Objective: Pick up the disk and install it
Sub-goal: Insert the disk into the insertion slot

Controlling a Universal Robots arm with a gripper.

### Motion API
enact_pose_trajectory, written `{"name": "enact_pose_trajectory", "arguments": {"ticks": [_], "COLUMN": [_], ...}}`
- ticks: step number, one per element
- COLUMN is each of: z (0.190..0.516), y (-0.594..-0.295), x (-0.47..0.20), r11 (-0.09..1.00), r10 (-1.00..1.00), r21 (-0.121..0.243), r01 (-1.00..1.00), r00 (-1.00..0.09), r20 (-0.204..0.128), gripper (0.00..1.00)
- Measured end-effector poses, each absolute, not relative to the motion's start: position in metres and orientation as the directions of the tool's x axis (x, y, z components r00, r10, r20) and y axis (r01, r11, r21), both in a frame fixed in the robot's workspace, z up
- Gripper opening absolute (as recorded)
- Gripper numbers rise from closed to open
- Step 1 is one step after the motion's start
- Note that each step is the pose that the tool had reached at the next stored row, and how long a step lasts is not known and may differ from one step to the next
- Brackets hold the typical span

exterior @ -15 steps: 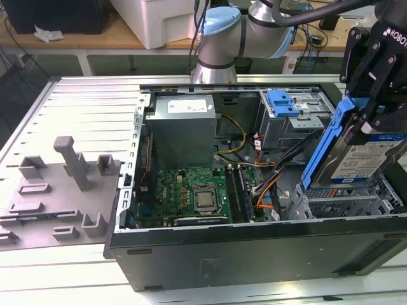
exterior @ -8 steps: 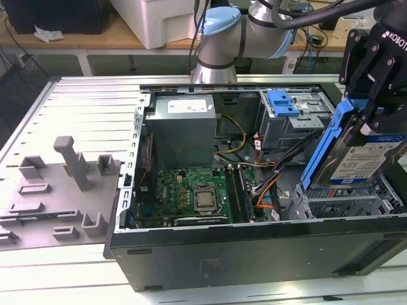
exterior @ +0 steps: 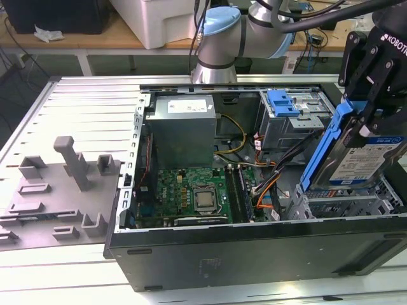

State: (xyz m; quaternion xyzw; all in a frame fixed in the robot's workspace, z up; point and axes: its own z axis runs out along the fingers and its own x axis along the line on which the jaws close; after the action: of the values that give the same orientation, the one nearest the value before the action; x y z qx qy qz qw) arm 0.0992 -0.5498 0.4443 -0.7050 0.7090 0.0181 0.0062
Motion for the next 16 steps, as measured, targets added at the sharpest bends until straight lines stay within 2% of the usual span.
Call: {"name": "enact_pose_trajectory", "arguments": {"ticks": [16], "z": [0.4432], "y": [-0.5514], "x": [0.0993], "r11": [0.005], "r10": [-0.999], "r21": [0.017], "r01": [-1.000], "r00": [-0.006], "r20": [-0.034], "gripper": [0.37]}}
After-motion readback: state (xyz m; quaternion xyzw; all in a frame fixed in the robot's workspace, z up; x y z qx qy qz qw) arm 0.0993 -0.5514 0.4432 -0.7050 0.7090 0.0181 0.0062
